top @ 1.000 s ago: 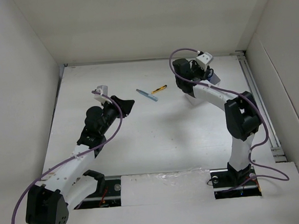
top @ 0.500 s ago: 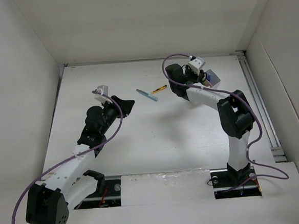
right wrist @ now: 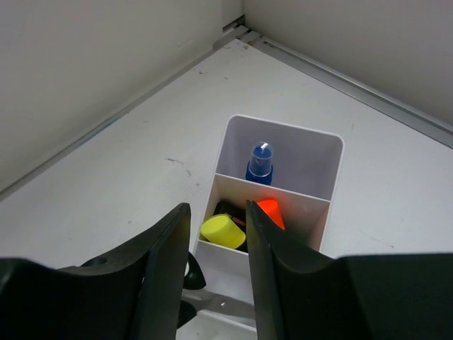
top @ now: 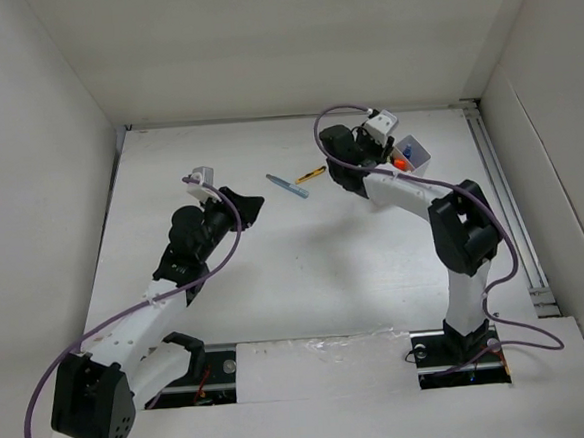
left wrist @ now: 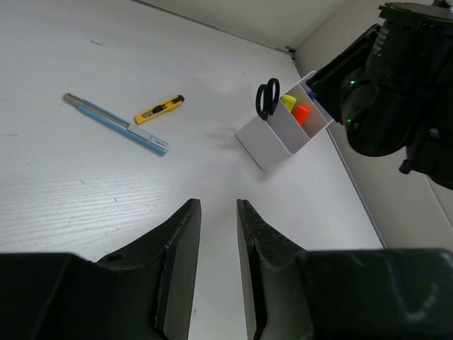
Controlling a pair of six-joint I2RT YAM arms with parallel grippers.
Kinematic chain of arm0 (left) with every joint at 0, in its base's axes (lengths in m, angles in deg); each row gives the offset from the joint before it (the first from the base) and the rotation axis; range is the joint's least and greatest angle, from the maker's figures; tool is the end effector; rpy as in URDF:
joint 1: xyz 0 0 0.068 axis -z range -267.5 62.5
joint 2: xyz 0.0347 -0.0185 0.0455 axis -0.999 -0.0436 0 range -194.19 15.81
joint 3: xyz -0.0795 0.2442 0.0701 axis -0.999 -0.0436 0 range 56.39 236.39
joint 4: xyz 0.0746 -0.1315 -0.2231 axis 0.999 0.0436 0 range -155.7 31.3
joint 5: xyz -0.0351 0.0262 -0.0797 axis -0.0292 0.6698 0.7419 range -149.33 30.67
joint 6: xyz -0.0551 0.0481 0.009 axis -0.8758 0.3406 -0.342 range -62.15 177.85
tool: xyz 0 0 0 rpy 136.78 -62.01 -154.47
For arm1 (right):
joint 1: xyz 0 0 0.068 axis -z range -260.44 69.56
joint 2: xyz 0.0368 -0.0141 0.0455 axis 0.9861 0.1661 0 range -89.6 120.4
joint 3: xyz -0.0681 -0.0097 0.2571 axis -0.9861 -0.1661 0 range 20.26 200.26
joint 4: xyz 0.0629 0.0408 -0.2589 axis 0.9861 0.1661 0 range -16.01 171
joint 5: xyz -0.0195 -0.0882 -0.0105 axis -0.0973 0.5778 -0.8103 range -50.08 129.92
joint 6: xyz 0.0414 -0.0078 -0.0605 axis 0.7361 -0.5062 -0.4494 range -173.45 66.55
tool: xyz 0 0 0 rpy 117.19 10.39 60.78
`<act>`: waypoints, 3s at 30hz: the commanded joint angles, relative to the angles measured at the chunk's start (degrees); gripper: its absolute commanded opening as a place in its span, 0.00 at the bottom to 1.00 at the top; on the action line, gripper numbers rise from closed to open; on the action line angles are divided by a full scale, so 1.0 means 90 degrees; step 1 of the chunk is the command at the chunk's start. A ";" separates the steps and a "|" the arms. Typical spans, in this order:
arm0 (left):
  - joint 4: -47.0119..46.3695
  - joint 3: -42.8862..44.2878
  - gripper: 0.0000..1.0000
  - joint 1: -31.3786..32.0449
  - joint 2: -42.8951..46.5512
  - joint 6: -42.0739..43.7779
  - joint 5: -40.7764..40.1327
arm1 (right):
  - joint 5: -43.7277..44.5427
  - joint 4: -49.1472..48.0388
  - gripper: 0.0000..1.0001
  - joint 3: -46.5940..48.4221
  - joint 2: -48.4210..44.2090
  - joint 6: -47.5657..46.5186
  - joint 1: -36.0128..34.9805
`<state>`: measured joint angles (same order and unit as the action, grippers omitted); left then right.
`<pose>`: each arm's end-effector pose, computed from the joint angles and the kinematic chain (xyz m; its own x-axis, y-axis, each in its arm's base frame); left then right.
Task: Sort the stationery into containers
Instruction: Place the scissors in the storage box, then pick up the stationery from the center of the board.
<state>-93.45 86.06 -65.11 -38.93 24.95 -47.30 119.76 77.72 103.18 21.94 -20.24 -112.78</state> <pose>0.2362 -0.1112 0.2767 -0.2706 -0.4632 -0.8439 0.4979 0.6830 -0.5345 0.4020 0.1829 0.2384 -0.0452 0.0859 -0.9953 0.7565 0.6536 0.0221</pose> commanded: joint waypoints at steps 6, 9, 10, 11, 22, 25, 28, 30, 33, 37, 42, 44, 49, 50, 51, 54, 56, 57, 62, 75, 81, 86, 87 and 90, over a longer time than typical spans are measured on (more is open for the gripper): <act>0.0142 0.0529 0.27 0.0371 -0.0762 0.0315 -0.0330 | -0.2398 0.2104 0.00 0.0388 -0.1163 0.1992 -0.0157; 0.0348 0.0688 0.31 0.0432 -0.1269 0.0316 -0.0399 | -0.3737 0.1619 0.00 -0.0323 -0.1777 0.1906 -0.0254; 0.0349 0.0775 0.33 0.0432 -0.1387 0.0374 -0.0477 | -0.4053 0.1327 0.00 -0.0790 -0.1934 0.1906 -0.0313; 0.0349 0.0892 0.36 0.0432 -0.1514 0.0375 -0.0478 | -0.4307 0.1247 0.00 -0.0988 -0.2206 0.1906 -0.0381; 0.1529 0.2571 0.33 0.1574 -0.3535 0.0444 -0.2606 | -0.5657 0.0963 0.01 -0.2649 -0.3066 0.2354 -0.0392; 0.1618 0.3128 0.36 0.1574 -0.4316 0.0443 -0.2665 | -0.6057 0.0963 0.01 -0.3001 -0.3486 0.2355 -0.0197; 0.1814 0.3673 0.40 0.1574 -0.4942 0.0385 -0.2938 | -0.6515 0.0963 0.08 -0.3283 -0.3915 0.2297 0.0135; 0.1959 0.3899 0.41 0.1574 -0.5263 0.0385 -0.3094 | -0.6789 0.0904 0.17 -0.3440 -0.4083 0.2238 0.0340; 0.2193 0.4388 0.43 0.1574 -0.5673 0.0385 -0.3289 | -0.7482 0.0622 0.30 -0.3801 -0.4317 0.2180 0.0741; 0.2574 0.5042 0.41 0.1633 -0.6220 0.0385 -0.3562 | -0.8420 0.0212 0.36 -0.4095 -0.4386 0.2033 0.1024; 0.2702 0.5491 0.43 0.1750 -0.6544 0.0385 -0.4041 | -0.9124 -0.0091 0.43 -0.4154 -0.4386 0.1954 0.1025; 0.2857 0.5628 0.43 0.1750 -0.6739 0.0385 -0.4100 | -0.9260 -0.0092 0.47 -0.4154 -0.4386 0.1896 0.1025; 0.2917 0.5950 0.44 0.1750 -0.6955 0.0326 -0.4257 | -0.9954 -0.0228 0.54 -0.4154 -0.4386 0.1896 0.1025; 0.2975 0.6029 0.44 0.1750 -0.7042 0.0268 -0.4257 | -0.9954 -0.0229 0.55 -0.4154 -0.4386 0.1896 0.1025; 0.3034 0.6087 0.44 0.1750 -0.7101 0.0268 -0.4315 | -1.0022 -0.0229 0.55 -0.4154 -0.4386 0.1896 0.1025; 0.3093 0.6088 0.45 0.1750 -0.7257 0.0209 -0.4374 | -1.0081 -0.0229 0.56 -0.4212 -0.4513 0.1837 0.1025; 0.3093 0.6234 0.45 0.1750 -0.7345 0.0141 -0.4442 | -1.0159 -0.0229 0.58 -0.4213 -0.4571 0.1837 0.1151; 0.3093 0.6234 0.46 0.1750 -0.7345 0.0141 -0.4442 | -1.0266 -0.0296 0.59 -0.4271 -0.4572 0.1837 0.1152; 0.3220 0.6479 0.48 0.1750 -0.7667 0.0141 -0.4442 | -1.0413 -0.0297 0.60 -0.4271 -0.4630 0.1837 0.1210; 0.2918 0.5094 0.31 0.1574 -0.6791 0.0130 -0.4432 | -1.0530 -0.0355 0.61 -0.4271 -0.4630 0.1837 0.1269; 0.2635 0.4098 0.11 0.1506 -0.6184 0.0316 -0.4218 | -1.0657 -0.0355 0.64 -0.4271 -0.4416 0.1837 0.1269; 0.2157 0.3384 0.00 0.1506 -0.5298 0.0531 -0.3672 | -1.0862 -0.0414 0.66 -0.4203 -0.4162 0.1837 0.1269; 0.2088 0.3277 0.00 0.1506 -0.5121 0.0589 -0.3574 | -1.0920 -0.0414 0.67 -0.4145 -0.4055 0.1837 0.1269; 0.1775 0.2857 0.00 0.1506 -0.4388 0.0716 -0.3068 | -1.1008 -0.0570 0.67 -0.4077 -0.3899 0.1974 0.1133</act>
<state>-72.66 113.34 -51.40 -86.21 29.19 -79.78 22.71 76.37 64.67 -13.93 -2.67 -101.91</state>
